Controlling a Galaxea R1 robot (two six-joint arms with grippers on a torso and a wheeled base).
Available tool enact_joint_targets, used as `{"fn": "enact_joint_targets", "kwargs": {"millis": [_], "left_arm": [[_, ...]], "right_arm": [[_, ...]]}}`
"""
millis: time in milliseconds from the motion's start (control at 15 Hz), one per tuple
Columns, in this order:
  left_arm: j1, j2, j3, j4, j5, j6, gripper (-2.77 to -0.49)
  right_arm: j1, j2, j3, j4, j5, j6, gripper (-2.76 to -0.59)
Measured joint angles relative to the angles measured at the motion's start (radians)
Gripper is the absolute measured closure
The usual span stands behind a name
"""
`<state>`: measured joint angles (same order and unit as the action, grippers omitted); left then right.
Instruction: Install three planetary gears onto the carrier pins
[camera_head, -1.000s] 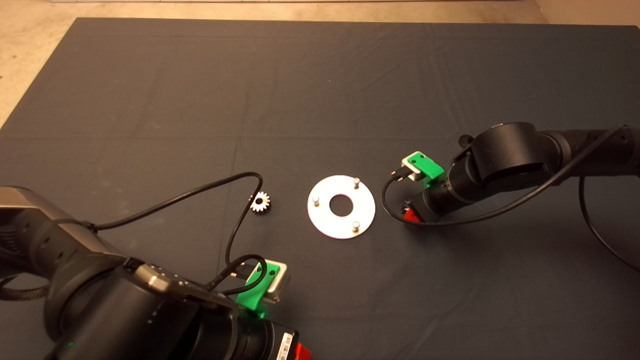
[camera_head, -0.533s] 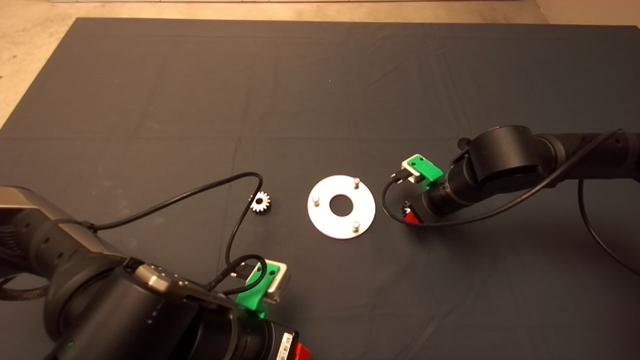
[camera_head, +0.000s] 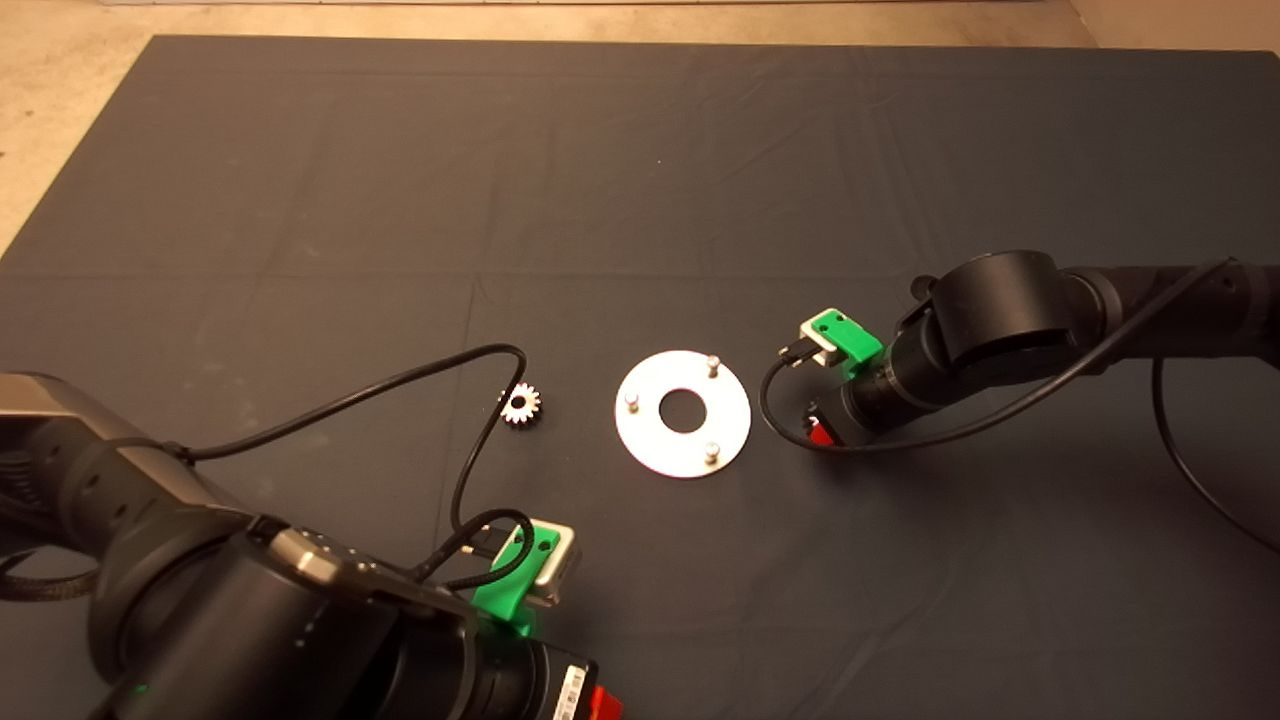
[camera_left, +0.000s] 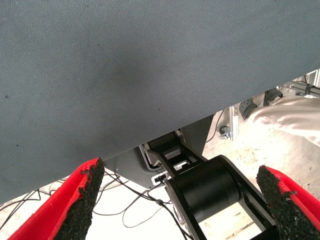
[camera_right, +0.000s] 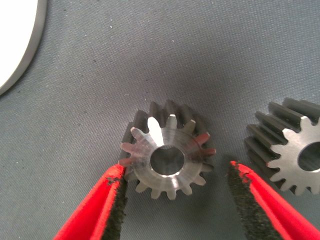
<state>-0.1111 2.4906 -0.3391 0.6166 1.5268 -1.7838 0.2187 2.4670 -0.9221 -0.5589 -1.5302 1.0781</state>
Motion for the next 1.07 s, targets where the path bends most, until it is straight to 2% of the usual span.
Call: {"fn": "enact_joint_targets", "kwargs": {"millis": [467, 600, 733, 867, 1067], "left_arm": [[0.0, 0.006, 0.0, 0.0, 0.0, 0.0, -2.17], [0.0, 0.006, 0.0, 0.0, 0.0, 0.0, -2.17], [0.0, 0.006, 0.0, 0.0, 0.0, 0.0, -2.17], [0.0, 0.006, 0.0, 0.0, 0.0, 0.0, -2.17], [0.0, 0.006, 0.0, 0.0, 0.0, 0.0, -2.17]], "right_arm": [[-0.005, 0.005, -0.008, -0.012, 0.0, 0.0, -1.41], [-0.01, 0.01, -0.01, -0.015, 0.001, 0.0, -1.25], [-0.01, 0.01, -0.01, -0.021, 0.001, 0.0, -1.25], [-0.011, 0.011, -0.01, -0.023, 0.005, 0.0, -1.14], [-0.011, 0.013, -0.01, -0.027, 0.004, 0.0, -1.09]]}}
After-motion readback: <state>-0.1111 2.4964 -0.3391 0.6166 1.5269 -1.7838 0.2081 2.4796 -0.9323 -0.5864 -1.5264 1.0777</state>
